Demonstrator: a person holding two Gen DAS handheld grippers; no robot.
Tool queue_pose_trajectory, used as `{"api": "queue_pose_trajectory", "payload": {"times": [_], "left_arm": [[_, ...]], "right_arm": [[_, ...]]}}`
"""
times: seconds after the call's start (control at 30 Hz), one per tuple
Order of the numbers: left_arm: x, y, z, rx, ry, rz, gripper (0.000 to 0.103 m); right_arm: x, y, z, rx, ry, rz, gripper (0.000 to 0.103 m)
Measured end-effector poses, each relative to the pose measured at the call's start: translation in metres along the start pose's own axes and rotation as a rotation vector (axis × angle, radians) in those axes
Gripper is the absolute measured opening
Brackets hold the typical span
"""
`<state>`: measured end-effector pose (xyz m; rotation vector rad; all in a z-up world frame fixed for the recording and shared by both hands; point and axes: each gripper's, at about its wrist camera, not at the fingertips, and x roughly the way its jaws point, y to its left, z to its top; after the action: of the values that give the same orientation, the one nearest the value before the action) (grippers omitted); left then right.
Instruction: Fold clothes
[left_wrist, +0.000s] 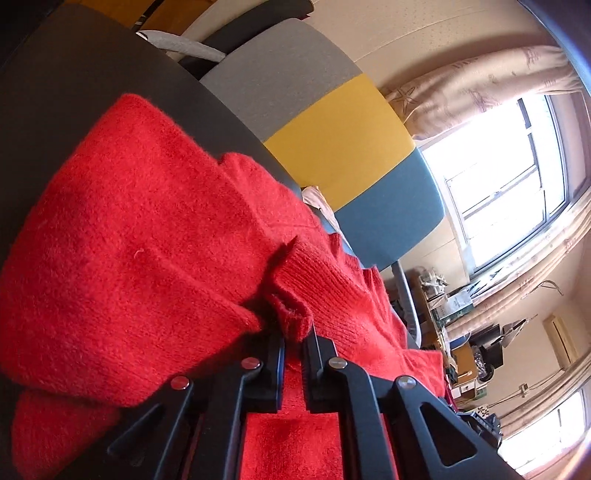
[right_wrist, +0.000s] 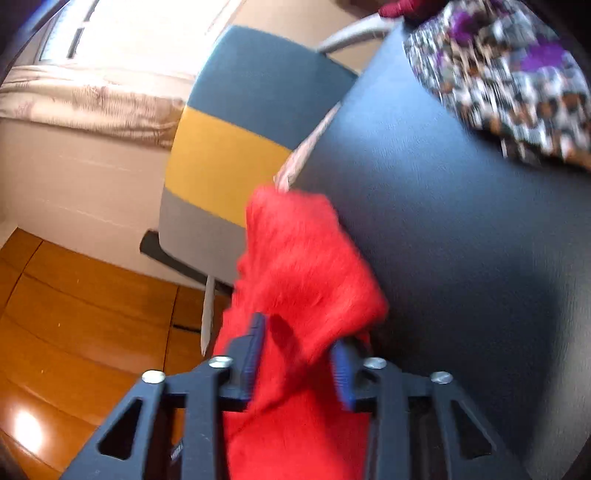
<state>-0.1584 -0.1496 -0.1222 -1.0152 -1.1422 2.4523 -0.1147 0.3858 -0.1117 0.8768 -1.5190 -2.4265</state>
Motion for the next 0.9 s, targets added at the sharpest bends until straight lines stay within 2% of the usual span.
{"api": "queue_pose_trajectory", "payload": {"times": [0.1,0.17,0.2,0.23,0.27,0.33,0.37,0.4,0.5,0.53,0.57,0.6,0.7,0.77,0.87,0.9], "left_arm": [[0.003,-0.006,-0.004,0.000,-0.001,0.004,0.007],[0.003,-0.007,-0.003,-0.006,-0.003,-0.004,0.007],[0.002,-0.006,-0.003,-0.006,-0.001,-0.005,0.007],[0.003,-0.007,-0.002,-0.006,0.002,-0.002,0.007],[0.003,-0.008,-0.001,-0.004,0.006,0.003,0.008],[0.002,-0.013,0.002,0.001,0.010,0.021,0.009],[0.001,-0.014,0.005,-0.004,0.009,0.023,0.010],[0.000,-0.016,0.007,-0.026,0.002,0.017,0.011],[-0.004,-0.018,0.016,-0.069,-0.013,0.024,0.008],[-0.008,-0.023,0.020,-0.050,-0.029,0.017,0.007],[-0.012,-0.029,0.023,-0.024,-0.047,0.006,0.007],[-0.017,-0.034,0.026,0.001,-0.066,-0.004,0.006],[-0.032,-0.050,0.030,0.097,-0.134,-0.037,0.006],[-0.030,-0.046,0.026,0.148,-0.134,0.043,0.006],[-0.021,-0.014,0.015,0.078,-0.109,0.092,0.006],[-0.018,-0.002,0.012,0.051,-0.101,0.106,0.007]], "right_arm": [[-0.006,0.014,0.010,-0.094,-0.066,0.007,0.009],[0.002,0.024,0.006,-0.213,-0.052,-0.036,0.008],[0.009,0.022,0.005,-0.224,-0.039,-0.064,0.008],[0.015,0.020,0.004,-0.230,-0.025,-0.092,0.009],[0.019,0.013,0.004,-0.193,-0.008,-0.092,0.013],[0.023,-0.002,0.001,-0.076,0.009,-0.055,0.020],[0.021,-0.004,-0.002,-0.074,-0.004,-0.051,0.031],[0.019,-0.005,-0.004,-0.081,-0.019,-0.049,0.032],[0.018,0.000,-0.011,-0.150,-0.046,-0.088,0.029],[0.018,0.003,-0.013,-0.182,-0.051,-0.111,0.025],[0.020,0.004,-0.013,-0.185,-0.055,-0.120,0.012],[0.021,0.004,-0.013,-0.182,-0.060,-0.127,0.009],[0.025,0.006,-0.014,-0.191,-0.061,-0.128,0.009],[0.027,0.008,-0.014,-0.202,-0.056,-0.119,0.009],[0.035,0.009,-0.014,-0.206,-0.022,-0.107,0.011],[0.037,0.007,-0.012,-0.198,-0.007,-0.090,0.016]]}}
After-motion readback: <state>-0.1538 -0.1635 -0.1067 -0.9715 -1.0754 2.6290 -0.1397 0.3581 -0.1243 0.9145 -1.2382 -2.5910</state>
